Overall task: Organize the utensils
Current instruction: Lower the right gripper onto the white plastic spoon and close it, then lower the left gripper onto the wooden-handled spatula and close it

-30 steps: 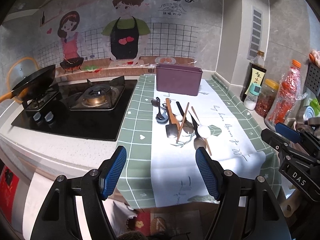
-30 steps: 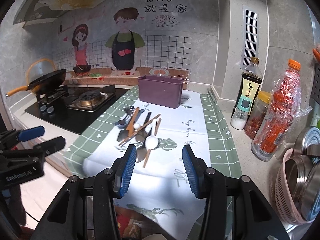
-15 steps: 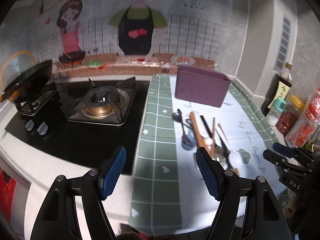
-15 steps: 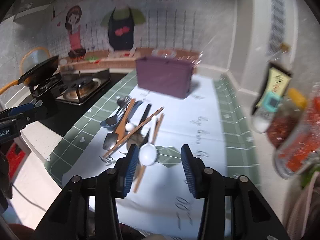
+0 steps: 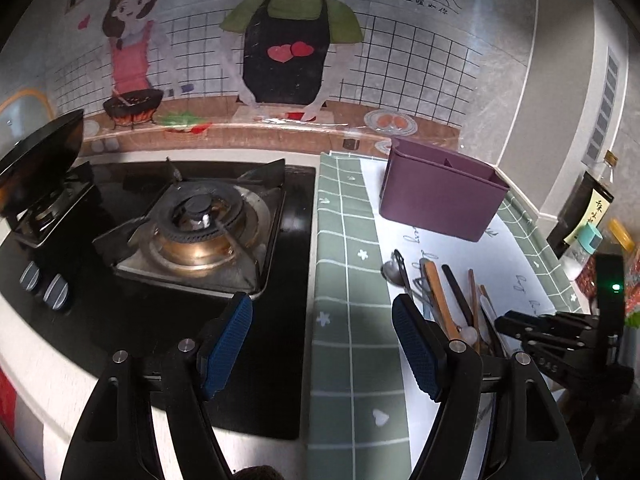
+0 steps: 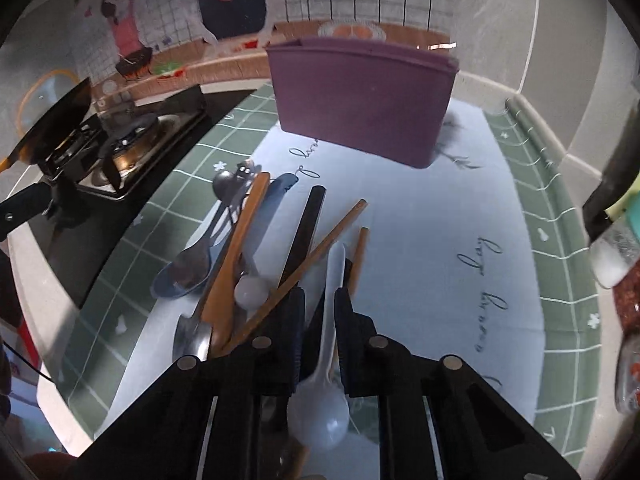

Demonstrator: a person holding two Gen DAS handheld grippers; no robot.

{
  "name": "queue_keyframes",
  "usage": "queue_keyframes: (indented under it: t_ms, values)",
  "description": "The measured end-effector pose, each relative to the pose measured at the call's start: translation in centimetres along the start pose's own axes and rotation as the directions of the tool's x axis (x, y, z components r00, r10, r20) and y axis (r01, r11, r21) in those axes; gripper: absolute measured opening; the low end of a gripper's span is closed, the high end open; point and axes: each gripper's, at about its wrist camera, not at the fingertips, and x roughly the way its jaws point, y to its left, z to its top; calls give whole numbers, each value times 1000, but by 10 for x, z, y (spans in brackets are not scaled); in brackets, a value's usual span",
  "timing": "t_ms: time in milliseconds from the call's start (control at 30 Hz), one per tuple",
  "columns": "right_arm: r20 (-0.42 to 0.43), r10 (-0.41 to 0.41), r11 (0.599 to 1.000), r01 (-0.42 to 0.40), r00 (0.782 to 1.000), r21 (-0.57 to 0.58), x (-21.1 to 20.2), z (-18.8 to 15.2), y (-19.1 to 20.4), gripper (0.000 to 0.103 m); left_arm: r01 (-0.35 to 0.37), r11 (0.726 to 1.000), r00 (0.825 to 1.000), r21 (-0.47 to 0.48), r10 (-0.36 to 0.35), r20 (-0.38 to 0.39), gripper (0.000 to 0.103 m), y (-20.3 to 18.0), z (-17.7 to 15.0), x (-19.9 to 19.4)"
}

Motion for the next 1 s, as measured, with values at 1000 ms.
queue_keyframes:
  t_ms: [1000]
  values:
    - [148, -18, 993, 0, 989, 119, -67, 5, -75, 9, 85, 996, 986, 30, -79, -148, 73, -67, -2, 45]
